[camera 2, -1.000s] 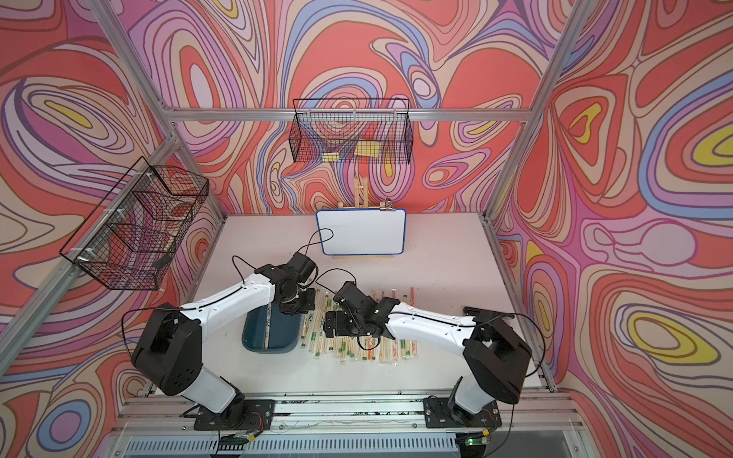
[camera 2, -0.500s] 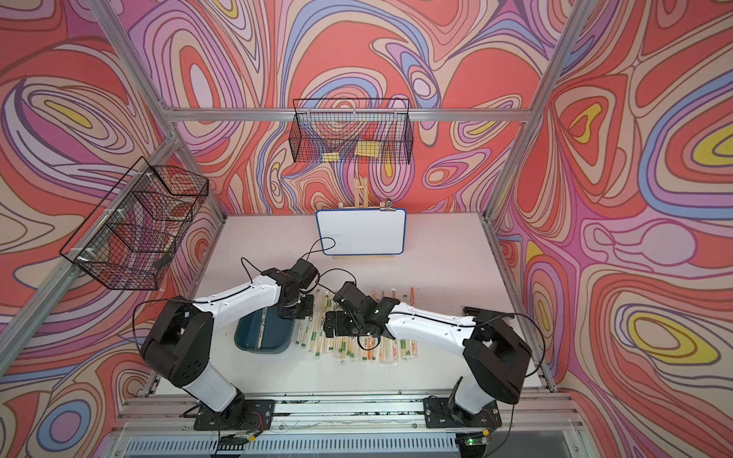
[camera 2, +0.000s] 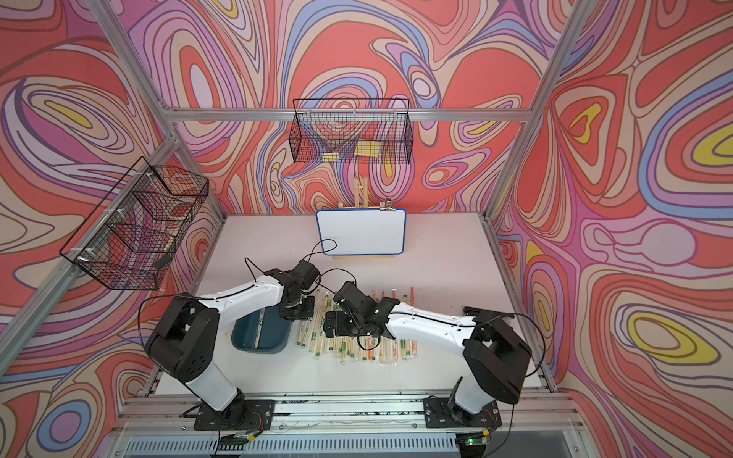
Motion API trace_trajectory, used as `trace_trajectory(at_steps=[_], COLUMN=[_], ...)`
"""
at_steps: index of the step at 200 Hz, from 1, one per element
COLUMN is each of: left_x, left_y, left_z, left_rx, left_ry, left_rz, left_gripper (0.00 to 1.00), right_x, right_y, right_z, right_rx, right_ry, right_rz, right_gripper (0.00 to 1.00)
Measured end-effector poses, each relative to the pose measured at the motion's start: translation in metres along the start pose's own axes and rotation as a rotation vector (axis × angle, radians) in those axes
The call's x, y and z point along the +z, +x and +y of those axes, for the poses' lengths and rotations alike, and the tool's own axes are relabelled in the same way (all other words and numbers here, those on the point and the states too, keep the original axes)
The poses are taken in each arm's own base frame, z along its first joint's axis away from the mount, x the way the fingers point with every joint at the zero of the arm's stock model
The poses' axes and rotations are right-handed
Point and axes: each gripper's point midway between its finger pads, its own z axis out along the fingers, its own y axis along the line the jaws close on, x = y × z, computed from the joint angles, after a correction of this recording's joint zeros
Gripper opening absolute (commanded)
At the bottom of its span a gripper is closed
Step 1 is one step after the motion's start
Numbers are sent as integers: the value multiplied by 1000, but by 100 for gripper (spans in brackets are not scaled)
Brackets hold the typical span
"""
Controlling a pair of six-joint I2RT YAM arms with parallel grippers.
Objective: Take the paired disposable chopsticks out of the storage box
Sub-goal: Place the paired disposable chopsticks at the center of the board, then pick up the paired disposable chopsticks from the storage box.
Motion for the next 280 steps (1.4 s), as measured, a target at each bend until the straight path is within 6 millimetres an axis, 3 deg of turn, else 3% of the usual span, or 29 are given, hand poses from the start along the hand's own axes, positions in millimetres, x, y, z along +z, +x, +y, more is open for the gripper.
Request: trace_trajectory(at_steps=[56,96,122,154,192,237,280], left_x=[-4,-34,-59,-76,-57,-28,-13], left_y=[0,-10,-24,-33,-10,24,29], left_z=[-6,-4,16,60,104,122,135], left_rx=[-5,-53,-138,-265,-356,-402,-464], left_ry=[38,93,111,65,-34,-110,-133], left_rz=[0,-74,-149,-210,-167,-86,-63], left_gripper=[34,40,44,51,61,65,65], right_x=[0,0,0,0,-2,-1,-1], right_y=[0,0,0,0,-4,-5,-5], right_z=[0,0,0,0,6,7,7], right_rx=[0,0,0,-2,-11,-17,-17], right_ry=[0,0,0,-1,-16,-18,-18], right_rz=[0,0,0,0,-6,-6,-6], right_gripper=[94,94,94,94,94,94,94])
